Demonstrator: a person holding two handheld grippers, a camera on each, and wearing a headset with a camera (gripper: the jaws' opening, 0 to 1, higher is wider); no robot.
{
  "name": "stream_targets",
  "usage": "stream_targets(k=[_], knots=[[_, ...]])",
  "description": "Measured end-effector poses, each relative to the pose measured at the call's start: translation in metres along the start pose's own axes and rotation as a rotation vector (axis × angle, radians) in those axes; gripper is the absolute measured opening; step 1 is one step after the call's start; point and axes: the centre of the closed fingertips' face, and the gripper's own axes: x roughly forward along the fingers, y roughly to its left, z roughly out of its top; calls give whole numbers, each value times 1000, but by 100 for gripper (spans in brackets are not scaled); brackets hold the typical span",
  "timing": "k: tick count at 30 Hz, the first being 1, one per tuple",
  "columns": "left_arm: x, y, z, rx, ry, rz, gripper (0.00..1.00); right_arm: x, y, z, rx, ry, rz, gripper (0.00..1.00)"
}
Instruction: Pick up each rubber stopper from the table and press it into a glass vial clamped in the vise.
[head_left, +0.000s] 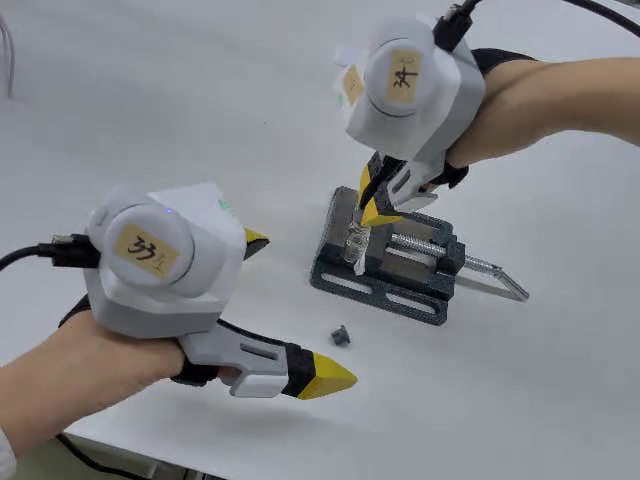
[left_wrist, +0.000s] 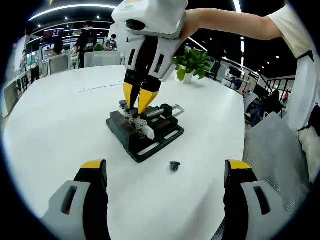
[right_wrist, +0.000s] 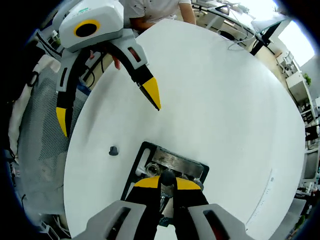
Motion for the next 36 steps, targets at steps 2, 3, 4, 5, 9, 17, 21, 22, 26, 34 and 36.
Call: stream_targets(k=[2,3,4,5,9,17,21,22,26,34,36], knots=[[0,-1,-2,-3,3,-4,97,-1,0,0,28,-21,3,4],[0,-1,-2,-3,5,-4,97,-1,2,-1,18,-22,3,4],[0,-1,-2,-2,7,-4,97,0,2,0,11,-25,0,4],[0,-1,-3,-2,7,-5,97,0,2,1,12,-25,-1,4],[0,0,-2,-1,4,-5,97,0,2,1,-16,-16,0,4],[-1,0,-2,-5,0,-1,96,1,0,-1,9,-59,14,3],[-1,-1,-3,-5,3,-4,96,1,0,0,3,-64,10,3],[-1,-1,-2,-4,4,-3,96,1,0,-1,1,-62,9,3],[0,-1,-1,-7,-1,-3,96,2,-1,-1,5,-68,-4,3],[1,-1,-1,-6,-3,-2,96,0,1,-3,94,-149,-54,2],[1,-1,0,-7,-4,-4,96,1,-1,-2,119,-156,-64,2]])
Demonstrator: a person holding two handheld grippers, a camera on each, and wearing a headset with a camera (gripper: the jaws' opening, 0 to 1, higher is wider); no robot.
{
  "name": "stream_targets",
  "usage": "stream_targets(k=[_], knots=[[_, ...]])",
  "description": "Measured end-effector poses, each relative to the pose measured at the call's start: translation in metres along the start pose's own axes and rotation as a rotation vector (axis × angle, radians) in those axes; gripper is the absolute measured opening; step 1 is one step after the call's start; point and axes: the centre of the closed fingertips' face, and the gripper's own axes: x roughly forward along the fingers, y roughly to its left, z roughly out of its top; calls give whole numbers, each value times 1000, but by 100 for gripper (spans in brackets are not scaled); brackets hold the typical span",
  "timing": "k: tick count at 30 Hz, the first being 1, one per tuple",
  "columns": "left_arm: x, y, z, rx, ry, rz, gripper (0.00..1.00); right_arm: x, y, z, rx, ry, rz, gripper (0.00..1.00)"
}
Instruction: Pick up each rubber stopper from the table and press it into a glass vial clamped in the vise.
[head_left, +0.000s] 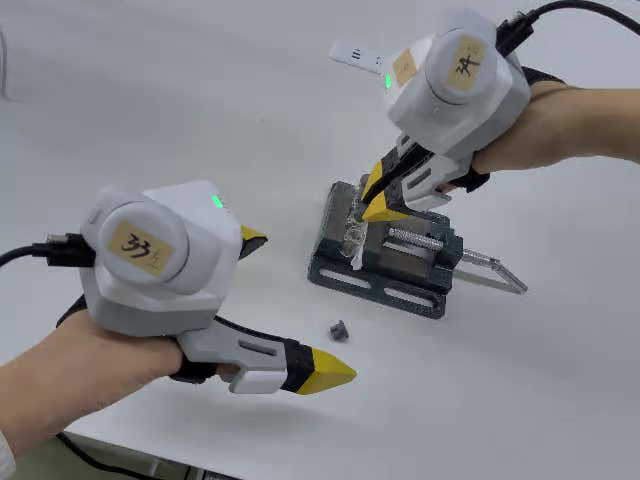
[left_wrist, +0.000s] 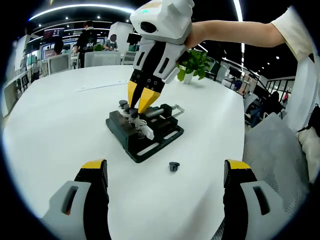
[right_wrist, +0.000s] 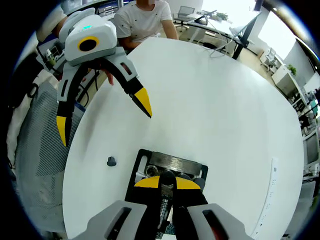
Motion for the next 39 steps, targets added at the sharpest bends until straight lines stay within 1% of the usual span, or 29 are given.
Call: stream_targets(k=[4,6,7,8,11,12,13,14,16,17,18,19,20,21,22,23,25,27,33,39], knots=[[1,0,1,1,-1,0,96,0,-1,0,55,-4,-21,2],[1,0,2,0,-4,-1,96,0,0,0,69,-1,-32,2],[1,0,2,0,-2,-1,96,0,0,0,95,4,-44,2],[2,0,2,1,-1,-1,96,0,1,1,95,7,-51,2],[2,-2,3,1,-2,-2,96,0,1,0,148,24,-86,2],[3,-2,3,2,-2,-3,96,0,2,1,158,30,-97,2],[3,-2,3,1,-2,-3,96,-1,3,1,150,35,-103,2],[3,-2,2,2,-2,-4,96,0,2,1,178,41,-120,3],[3,-3,2,1,0,-7,96,0,1,1,149,47,-120,3],[3,-3,2,2,0,-7,96,0,-1,0,169,42,-121,3],[3,-3,2,4,1,-8,96,0,-2,0,173,40,-118,3],[3,-3,2,3,1,-9,96,0,-2,0,162,37,-113,3],[3,-3,2,2,1,-9,95,1,-2,1,179,34,-110,4],[3,-3,2,1,1,-9,95,1,-2,1,172,34,-108,4],[3,-2,1,1,3,-9,95,1,-2,1,143,34,-104,4],[3,-2,1,1,5,-8,95,1,-1,1,148,35,-106,5],[3,-1,0,-2,4,-7,95,1,0,2,106,37,-107,5],[2,-1,0,-4,3,-7,95,1,-1,2,104,40,-108,5],[2,-2,0,-3,3,-9,95,0,2,2,46,50,-103,6],[2,-1,0,-3,5,-11,95,0,2,1,27,52,-99,7]])
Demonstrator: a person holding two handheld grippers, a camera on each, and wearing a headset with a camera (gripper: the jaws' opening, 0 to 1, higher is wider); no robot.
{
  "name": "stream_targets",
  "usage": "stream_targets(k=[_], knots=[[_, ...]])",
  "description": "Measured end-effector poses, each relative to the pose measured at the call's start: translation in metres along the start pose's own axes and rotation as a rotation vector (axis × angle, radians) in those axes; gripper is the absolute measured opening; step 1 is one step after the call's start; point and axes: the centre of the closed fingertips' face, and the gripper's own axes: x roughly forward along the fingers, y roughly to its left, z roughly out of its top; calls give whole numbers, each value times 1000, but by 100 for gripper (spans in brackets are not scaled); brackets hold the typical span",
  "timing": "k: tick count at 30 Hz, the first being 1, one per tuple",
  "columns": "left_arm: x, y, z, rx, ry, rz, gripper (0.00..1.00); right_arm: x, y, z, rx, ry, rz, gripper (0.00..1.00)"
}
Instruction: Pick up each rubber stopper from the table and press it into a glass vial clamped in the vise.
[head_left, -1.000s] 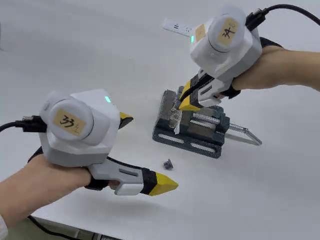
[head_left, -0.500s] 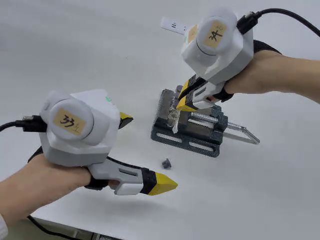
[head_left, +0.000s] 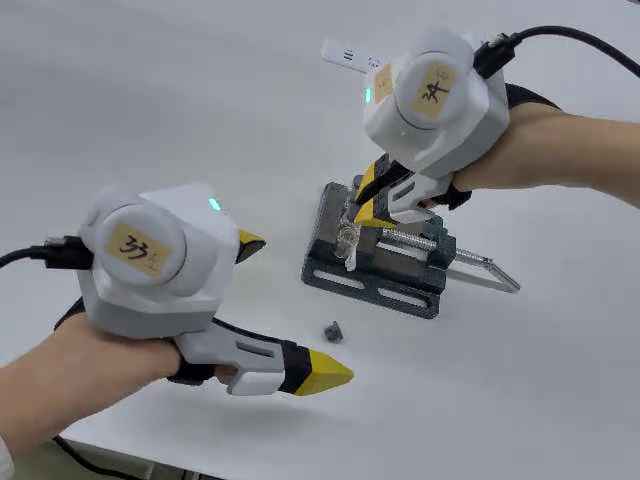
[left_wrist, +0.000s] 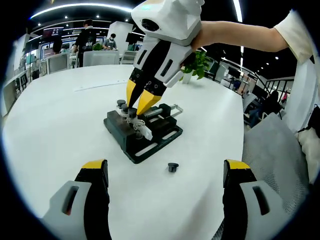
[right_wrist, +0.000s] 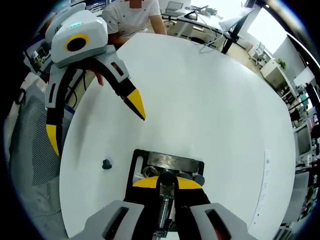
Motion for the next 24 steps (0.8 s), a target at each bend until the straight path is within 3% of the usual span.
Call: stream_targets(k=[9,12,16,22,24], knots=[[0,0,-1,-4,2,-1,95,0,0,4,-12,-13,9,14],[0,0,-1,-2,1,-2,95,-4,-4,6,-14,-20,2,11],[0,1,0,-1,-4,-1,95,-11,-5,7,29,-41,28,2],[-1,4,2,0,-11,4,94,-12,-13,5,80,-60,61,1],[-2,6,4,0,-19,6,94,-11,-7,5,87,-63,69,0]])
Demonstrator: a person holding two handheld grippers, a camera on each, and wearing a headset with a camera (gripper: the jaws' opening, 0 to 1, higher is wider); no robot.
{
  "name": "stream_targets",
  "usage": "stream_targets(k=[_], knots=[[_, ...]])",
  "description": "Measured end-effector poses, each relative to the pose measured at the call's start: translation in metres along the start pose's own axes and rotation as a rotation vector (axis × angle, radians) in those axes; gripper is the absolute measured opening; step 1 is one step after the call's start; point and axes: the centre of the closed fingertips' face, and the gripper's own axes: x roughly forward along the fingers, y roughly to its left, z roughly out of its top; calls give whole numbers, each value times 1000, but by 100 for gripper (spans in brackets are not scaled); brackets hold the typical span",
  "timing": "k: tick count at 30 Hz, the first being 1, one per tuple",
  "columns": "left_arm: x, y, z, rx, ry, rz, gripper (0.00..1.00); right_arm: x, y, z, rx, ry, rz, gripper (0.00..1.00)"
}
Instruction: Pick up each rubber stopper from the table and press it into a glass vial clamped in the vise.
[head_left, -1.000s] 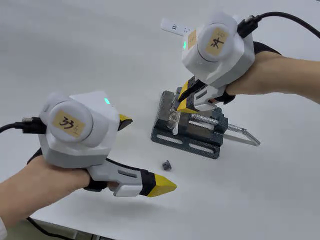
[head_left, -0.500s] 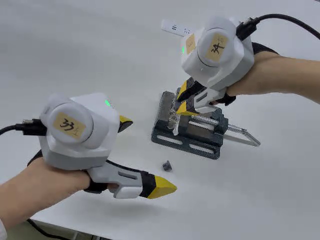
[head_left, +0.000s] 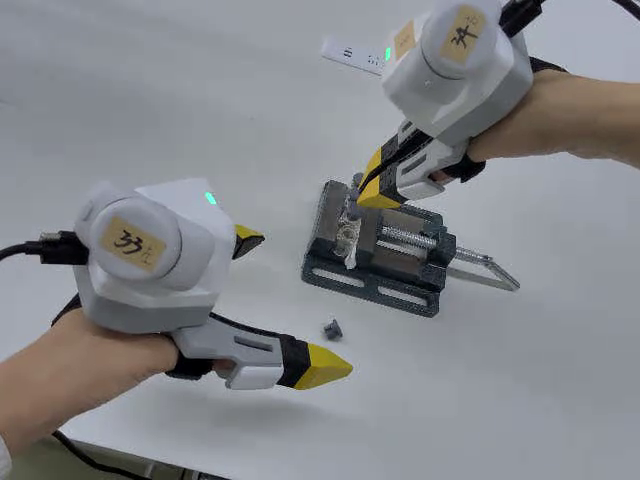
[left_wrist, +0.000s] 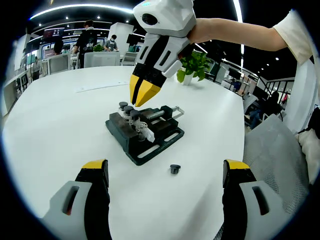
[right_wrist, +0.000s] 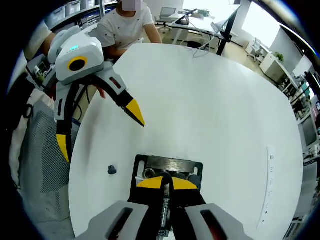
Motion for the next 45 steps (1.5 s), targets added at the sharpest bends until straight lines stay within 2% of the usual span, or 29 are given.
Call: stream_targets(k=[4,20,24,34,36,37,45], knots=[[-1,3,3,-6,-13,9,94,4,3,-2,-1,4,7,0],[-4,9,-1,-18,-7,23,93,8,6,-3,-5,12,28,0],[-3,9,-1,-19,-5,22,93,9,6,-3,-70,28,33,0],[-2,7,-2,-22,-2,18,93,8,2,-6,-6,10,61,0],[-2,8,-2,-22,-2,18,93,9,6,-4,2,9,63,0],[-2,8,-2,-24,-2,17,93,8,6,-4,-31,8,64,0],[-1,6,-1,-22,-1,13,93,9,2,-4,-58,19,52,0]])
